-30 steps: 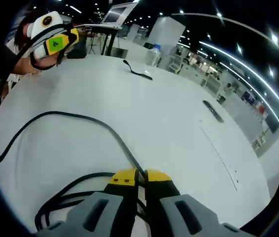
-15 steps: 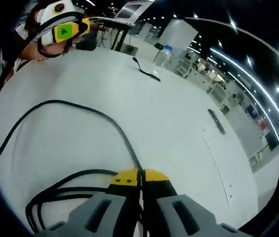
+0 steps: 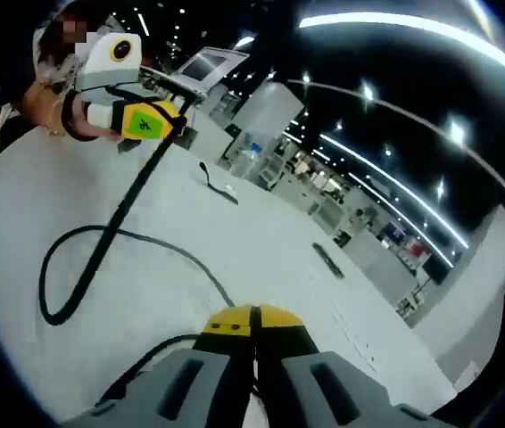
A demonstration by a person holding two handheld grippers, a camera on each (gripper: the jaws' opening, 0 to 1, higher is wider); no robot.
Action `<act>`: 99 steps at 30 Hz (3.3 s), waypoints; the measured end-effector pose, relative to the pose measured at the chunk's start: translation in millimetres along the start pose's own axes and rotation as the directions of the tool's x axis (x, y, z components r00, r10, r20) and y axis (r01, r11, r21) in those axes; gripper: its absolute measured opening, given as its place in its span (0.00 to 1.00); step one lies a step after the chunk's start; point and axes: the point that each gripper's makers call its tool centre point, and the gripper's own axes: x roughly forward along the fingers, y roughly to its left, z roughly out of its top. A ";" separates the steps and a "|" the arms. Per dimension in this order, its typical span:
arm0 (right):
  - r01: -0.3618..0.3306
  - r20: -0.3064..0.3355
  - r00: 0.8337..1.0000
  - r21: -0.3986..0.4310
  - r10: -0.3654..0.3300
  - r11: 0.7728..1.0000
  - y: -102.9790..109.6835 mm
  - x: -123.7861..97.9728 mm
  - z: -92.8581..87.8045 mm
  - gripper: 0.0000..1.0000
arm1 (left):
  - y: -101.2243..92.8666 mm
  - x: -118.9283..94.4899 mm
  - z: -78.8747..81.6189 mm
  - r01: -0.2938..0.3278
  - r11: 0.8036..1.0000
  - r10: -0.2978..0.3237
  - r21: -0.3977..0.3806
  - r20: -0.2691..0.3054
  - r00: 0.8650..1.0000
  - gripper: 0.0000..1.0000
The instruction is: Coil the Type-C to USB data cable on the desktop and secure it with Velcro straps.
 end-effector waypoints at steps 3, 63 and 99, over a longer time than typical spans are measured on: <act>0.040 0.030 0.999 0.005 -0.040 0.999 1.6 -10.9 9.5 0.00 | 0.7 0.6 -2.1 -0.005 1.000 0.005 -0.006 -0.004 1.000 0.05; 0.082 0.077 0.992 0.215 -0.100 0.973 9.1 -12.2 19.9 0.00 | -13.0 1.0 2.5 0.012 0.999 -0.013 0.049 0.010 1.000 0.05; 0.050 0.218 0.972 0.166 -0.086 0.985 42.6 -25.0 68.1 0.00 | 10.1 -1.8 -1.3 -0.105 0.930 0.114 0.352 -0.003 0.994 0.09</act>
